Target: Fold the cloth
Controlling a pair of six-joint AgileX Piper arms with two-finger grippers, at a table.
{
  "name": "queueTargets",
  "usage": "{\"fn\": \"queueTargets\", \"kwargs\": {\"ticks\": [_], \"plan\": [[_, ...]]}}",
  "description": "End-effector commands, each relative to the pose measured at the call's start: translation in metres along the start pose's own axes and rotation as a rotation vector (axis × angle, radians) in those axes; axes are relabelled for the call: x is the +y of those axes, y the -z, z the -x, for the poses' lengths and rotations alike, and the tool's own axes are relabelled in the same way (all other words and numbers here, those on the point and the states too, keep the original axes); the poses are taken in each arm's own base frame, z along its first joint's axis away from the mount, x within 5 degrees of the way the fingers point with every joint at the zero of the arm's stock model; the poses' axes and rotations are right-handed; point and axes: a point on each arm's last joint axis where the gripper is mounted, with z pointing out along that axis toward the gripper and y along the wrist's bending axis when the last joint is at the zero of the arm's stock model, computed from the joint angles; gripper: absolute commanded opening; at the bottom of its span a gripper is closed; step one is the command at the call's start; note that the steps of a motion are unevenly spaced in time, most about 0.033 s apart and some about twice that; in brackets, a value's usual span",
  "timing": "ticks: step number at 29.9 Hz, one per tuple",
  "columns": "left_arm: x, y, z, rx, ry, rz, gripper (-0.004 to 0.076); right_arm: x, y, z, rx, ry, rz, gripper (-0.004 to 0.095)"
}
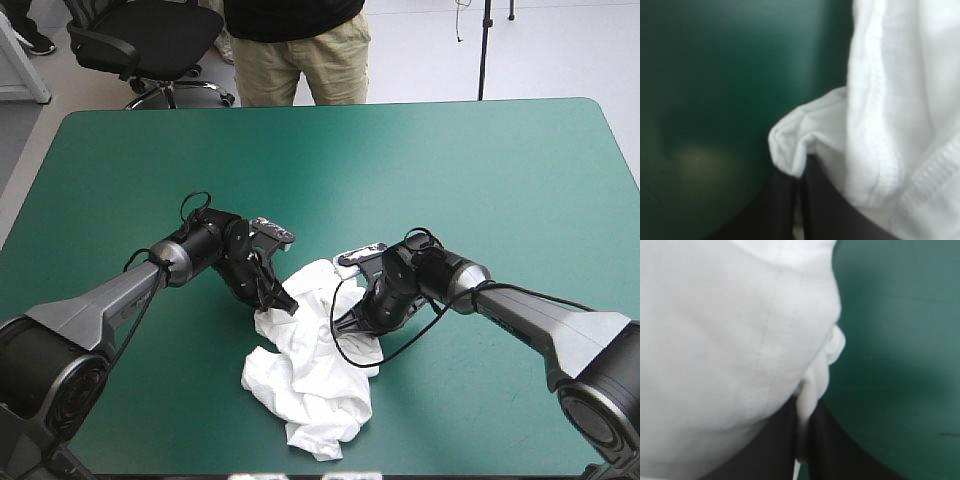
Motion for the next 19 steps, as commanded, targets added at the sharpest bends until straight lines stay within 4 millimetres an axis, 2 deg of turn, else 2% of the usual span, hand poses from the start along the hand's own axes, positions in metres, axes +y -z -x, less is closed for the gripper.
{"fn": "queueTargets", "kwargs": {"ticks": [1, 8, 14, 19], "plan": [[-0.003, 0.030, 0.006, -0.105, 0.008, 0.029, -0.0017, 0.000, 0.029, -0.001, -0.085, -0.016, 0.003, -0.0017], [0.003, 0.105, 0.009, -0.288, -0.015, 0.176, -0.0017, -0.024, 0.106, -0.013, -0.319, -0.087, -0.012, -0.0017], [0.012, 0.190, 0.003, -0.522, 0.025, 0.247, -0.0017, -0.037, 0.196, -0.032, -0.598, -0.109, -0.036, -0.0017], [0.010, 0.266, -0.009, -0.749, 0.042, 0.309, -0.0017, -0.036, 0.280, -0.047, -0.837, -0.049, -0.137, -0.0017]]}}
